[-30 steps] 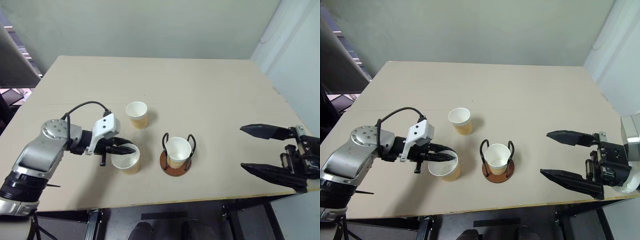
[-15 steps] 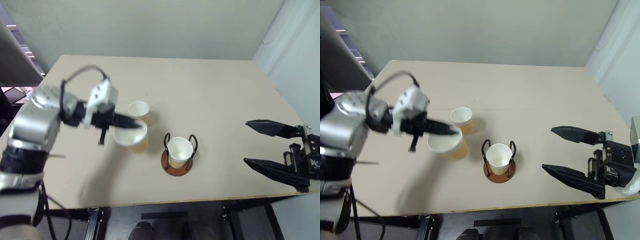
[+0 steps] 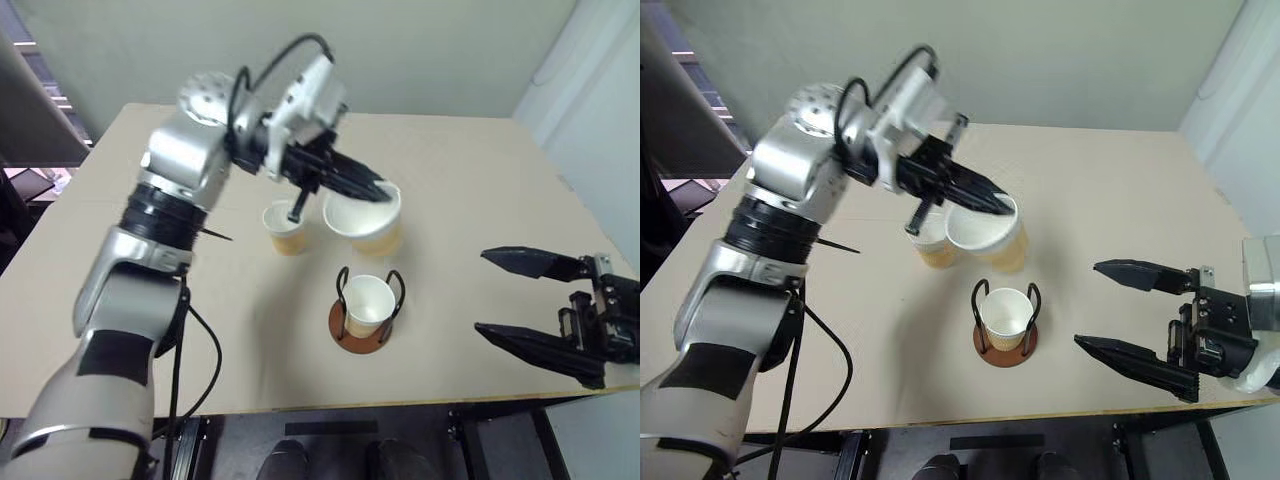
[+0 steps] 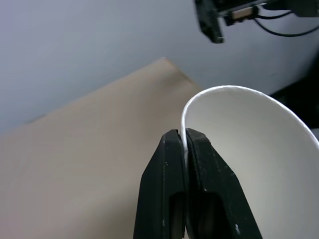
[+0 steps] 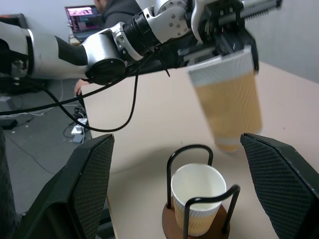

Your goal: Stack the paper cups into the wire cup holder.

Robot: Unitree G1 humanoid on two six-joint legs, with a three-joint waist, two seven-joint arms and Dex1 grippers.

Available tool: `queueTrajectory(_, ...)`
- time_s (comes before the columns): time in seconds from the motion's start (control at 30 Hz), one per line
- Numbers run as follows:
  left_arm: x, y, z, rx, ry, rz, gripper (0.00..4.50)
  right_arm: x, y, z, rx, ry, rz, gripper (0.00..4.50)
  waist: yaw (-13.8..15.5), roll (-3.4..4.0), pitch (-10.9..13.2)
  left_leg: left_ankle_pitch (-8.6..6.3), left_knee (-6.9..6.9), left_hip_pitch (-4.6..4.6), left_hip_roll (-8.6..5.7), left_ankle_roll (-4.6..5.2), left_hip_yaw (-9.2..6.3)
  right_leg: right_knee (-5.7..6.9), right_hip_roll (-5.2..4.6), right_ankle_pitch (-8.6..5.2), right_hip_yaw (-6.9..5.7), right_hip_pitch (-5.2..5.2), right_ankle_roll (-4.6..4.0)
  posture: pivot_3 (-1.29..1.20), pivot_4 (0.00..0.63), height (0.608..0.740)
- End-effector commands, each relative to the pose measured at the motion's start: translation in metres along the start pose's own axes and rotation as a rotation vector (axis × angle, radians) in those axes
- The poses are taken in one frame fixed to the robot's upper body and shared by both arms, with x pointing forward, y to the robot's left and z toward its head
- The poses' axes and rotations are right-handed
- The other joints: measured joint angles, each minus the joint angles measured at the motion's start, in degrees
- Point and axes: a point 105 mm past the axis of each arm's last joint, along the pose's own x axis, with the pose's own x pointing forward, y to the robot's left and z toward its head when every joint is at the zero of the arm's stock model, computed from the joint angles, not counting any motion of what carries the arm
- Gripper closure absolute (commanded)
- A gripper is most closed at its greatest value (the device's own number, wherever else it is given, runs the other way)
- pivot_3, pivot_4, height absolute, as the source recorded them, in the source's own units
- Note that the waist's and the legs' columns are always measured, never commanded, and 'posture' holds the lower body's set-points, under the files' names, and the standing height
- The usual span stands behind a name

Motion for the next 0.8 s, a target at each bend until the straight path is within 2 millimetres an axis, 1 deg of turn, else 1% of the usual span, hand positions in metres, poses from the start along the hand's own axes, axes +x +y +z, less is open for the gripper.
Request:
queueTrajectory(0.03, 0.010, -0.017, 0.001, 0.032, 0.008, -0.125, 4.43, -0.005, 0.002, 0.005, -0.037, 0.022, -0.028, 0.38, 0.1, 0.00, 0.0, 0.01, -0.01, -0.01, 0.00, 0.02, -0.01, -0.14, -0.02, 0.02, 0.02, 0.03, 0.04, 0.00, 0.150, 0.740)
queueTrajectory(0.2, 0.020, -0.027, -0.005, 0.012, 0.021, -0.195, 4.43, -0.010, 0.002, 0.003, -0.039, 0.050, -0.061, 0.38, 0.5, 0.00, 0.0, 0.04, 0.13, 0.01, -0.01, 0.13, -0.03, -0.14, -0.07, 0.08, 0.03, 0.16, 0.14, 0.00, 0.150, 0.740)
queueTrajectory(0.27, 0.024, -0.029, -0.010, 0.014, 0.045, -0.215, 4.43, -0.011, 0.003, 0.003, -0.040, 0.052, -0.063, 0.38, 0.5, 0.00, 0.0, 0.02, 0.15, 0.01, -0.03, 0.16, -0.03, -0.15, -0.09, 0.08, 0.02, 0.17, 0.15, 0.00, 0.150, 0.740)
queueTrajectory(0.4, 0.033, -0.026, -0.021, 0.021, 0.082, -0.219, 4.43, -0.012, 0.003, 0.004, -0.041, 0.051, -0.069, 0.38, 0.6, 0.00, 0.0, 0.01, 0.16, 0.01, -0.06, 0.18, -0.02, -0.21, -0.10, 0.08, 0.01, 0.22, 0.16, 0.00, 0.150, 0.740)
queueTrajectory(0.5, 0.037, -0.021, -0.023, 0.026, 0.087, -0.206, 4.43, -0.012, 0.004, 0.003, -0.041, 0.057, -0.075, 0.38, 0.7, 0.00, 0.0, 0.01, 0.17, -0.01, -0.08, 0.20, -0.01, -0.23, -0.10, 0.08, 0.00, 0.24, 0.18, 0.00, 0.150, 0.740)
queueTrajectory(0.67, 0.038, -0.021, -0.030, 0.028, 0.119, -0.210, 4.43, -0.013, 0.005, 0.002, -0.043, 0.064, -0.084, 0.38, 0.7, 0.00, 0.0, 0.00, 0.17, 0.00, -0.18, 0.20, 0.07, -0.25, -0.06, 0.09, -0.01, 0.24, 0.21, 0.00, 0.150, 0.740)
queueTrajectory(0.8, 0.041, -0.023, -0.034, 0.028, 0.132, -0.221, 4.43, -0.013, 0.005, 0.001, -0.044, 0.066, -0.087, 0.38, 0.7, 0.00, 0.0, 0.01, 0.18, 0.00, -0.53, 0.22, -0.01, -0.24, -0.12, 0.09, 0.00, 0.24, 0.23, 0.00, 0.150, 0.740)
